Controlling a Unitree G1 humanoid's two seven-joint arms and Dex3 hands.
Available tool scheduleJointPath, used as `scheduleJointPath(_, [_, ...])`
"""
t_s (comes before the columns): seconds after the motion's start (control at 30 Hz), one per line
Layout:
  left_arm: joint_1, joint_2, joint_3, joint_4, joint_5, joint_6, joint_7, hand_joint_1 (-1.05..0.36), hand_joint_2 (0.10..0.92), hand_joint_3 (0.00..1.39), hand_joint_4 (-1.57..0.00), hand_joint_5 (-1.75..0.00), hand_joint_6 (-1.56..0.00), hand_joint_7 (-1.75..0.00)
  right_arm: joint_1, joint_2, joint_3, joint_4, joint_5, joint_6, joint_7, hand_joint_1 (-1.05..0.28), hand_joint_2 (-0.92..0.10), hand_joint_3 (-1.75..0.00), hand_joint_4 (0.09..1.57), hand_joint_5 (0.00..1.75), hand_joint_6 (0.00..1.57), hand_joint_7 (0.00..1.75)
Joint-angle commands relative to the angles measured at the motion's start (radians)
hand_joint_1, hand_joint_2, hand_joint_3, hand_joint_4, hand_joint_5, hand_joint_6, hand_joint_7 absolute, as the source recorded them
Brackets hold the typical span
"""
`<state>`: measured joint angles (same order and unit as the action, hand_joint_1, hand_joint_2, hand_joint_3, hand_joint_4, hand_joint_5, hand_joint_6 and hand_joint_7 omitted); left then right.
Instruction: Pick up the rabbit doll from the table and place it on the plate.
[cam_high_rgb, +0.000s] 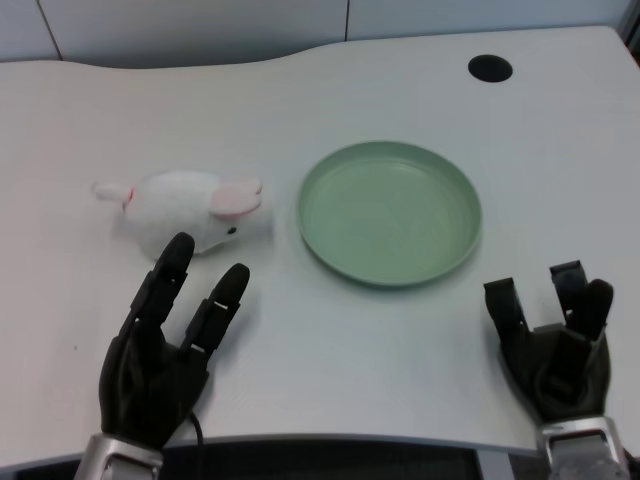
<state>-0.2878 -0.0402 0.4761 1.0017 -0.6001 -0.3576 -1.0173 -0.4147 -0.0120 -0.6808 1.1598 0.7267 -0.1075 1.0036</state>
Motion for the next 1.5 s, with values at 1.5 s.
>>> scheduleJointPath(1.5, [-0.164, 0.308, -0.202, -0.083, 0.417, -0.542, 0.254, -0.64, 0.808, 0.00, -0.51, -0.04, -0.40, -0.02, -0.006, 0.016, 0.016, 0.014, -0.019, 0.086, -0.015, -0.52, -0.92, -0.12, 0.77, 1.75, 0.65, 1.68])
